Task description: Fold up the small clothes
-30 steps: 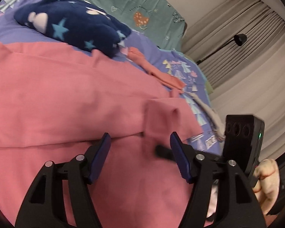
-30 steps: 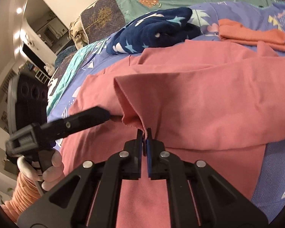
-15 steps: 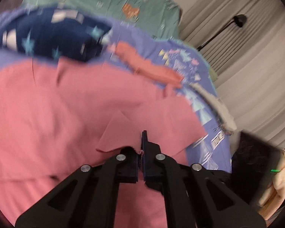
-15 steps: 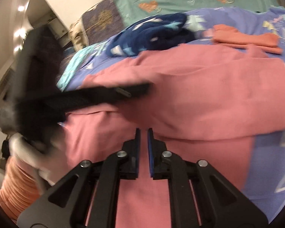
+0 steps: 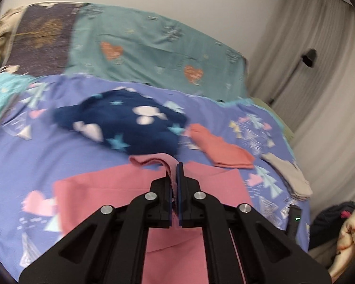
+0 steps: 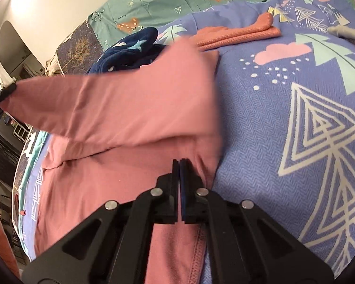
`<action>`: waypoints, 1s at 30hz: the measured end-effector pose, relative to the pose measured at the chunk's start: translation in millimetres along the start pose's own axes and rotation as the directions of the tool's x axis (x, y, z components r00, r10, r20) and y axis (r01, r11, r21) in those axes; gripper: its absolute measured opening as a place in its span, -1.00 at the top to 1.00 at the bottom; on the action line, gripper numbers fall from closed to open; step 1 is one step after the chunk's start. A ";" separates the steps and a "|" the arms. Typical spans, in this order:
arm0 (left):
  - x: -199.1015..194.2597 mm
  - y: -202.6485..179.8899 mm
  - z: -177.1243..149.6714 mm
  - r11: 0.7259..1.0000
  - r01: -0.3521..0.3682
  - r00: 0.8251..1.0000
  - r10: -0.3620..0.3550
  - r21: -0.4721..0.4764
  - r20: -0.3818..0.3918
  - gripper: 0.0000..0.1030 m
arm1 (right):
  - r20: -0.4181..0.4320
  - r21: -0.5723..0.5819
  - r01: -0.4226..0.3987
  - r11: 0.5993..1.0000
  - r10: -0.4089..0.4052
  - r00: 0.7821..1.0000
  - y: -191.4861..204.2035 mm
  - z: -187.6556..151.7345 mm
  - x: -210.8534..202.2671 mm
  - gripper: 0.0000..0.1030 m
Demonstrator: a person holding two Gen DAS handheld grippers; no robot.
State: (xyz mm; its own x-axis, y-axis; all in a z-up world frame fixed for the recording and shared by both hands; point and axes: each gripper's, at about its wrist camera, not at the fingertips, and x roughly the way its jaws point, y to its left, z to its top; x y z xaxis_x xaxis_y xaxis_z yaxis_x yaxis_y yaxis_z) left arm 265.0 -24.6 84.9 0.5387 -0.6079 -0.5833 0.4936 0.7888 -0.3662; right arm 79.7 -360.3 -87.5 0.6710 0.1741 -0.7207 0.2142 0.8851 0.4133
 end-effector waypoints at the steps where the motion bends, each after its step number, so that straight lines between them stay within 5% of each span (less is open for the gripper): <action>1: -3.1 11.7 -3.2 1.000 -0.020 1.000 0.020 -0.016 0.002 0.95 | 0.001 0.001 -0.001 1.000 0.001 1.000 0.3 0.2 0.1 0.98; 5: 12.5 54.3 -26.7 0.994 -0.106 0.992 0.103 -0.041 -0.068 0.93 | 0.000 0.007 -0.007 1.000 0.007 1.000 -1.4 1.3 2.2 0.98; 10: 33.2 96.2 -56.3 0.950 -0.309 0.944 0.301 -0.040 -0.136 0.64 | -0.009 -0.021 0.017 1.000 -0.017 1.000 3.0 3.0 0.0 0.95; 14: 19.6 86.4 -68.3 0.955 -0.295 0.950 0.295 0.022 -0.101 0.29 | -0.032 -0.107 0.011 0.994 -0.014 0.999 16.8 -2.1 -12.0 0.61; 17: 20.9 64.2 -79.6 0.962 -0.250 0.961 0.260 0.106 -0.095 0.16 | -0.036 -0.115 -0.043 0.992 0.039 0.999 19.5 0.8 -27.0 0.59; 20: 44.3 48.4 -96.7 0.958 -0.229 0.955 0.256 0.175 -0.152 0.07 | 0.012 -0.031 -0.108 0.994 0.108 0.994 5.3 19.7 -43.3 0.53; 22: 70.0 48.3 -116.1 0.950 -0.246 0.934 0.286 0.195 -0.214 0.02 | 0.042 0.034 -0.089 0.995 0.088 0.995 -10.4 37.4 -45.4 0.51; 27: 73.7 39.8 -127.9 0.920 -0.306 0.929 0.345 0.245 -0.136 -0.08 | -0.015 0.210 -0.030 0.977 0.034 0.999 -56.2 89.1 -8.5 0.50; 30: 72.8 39.4 -130.2 0.918 -0.309 0.927 0.349 0.248 -0.136 -0.08 | -0.039 0.243 -0.035 0.969 0.046 0.998 -59.3 114.2 18.8 0.17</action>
State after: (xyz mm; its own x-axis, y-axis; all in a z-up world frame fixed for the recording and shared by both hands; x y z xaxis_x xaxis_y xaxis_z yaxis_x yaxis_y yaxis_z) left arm 234.8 -25.9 -66.4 0.5788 -0.2763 -0.7673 0.4560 0.8897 0.0236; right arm 160.7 -458.8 -62.0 0.6517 0.2317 -0.7222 0.3566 0.7468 0.5614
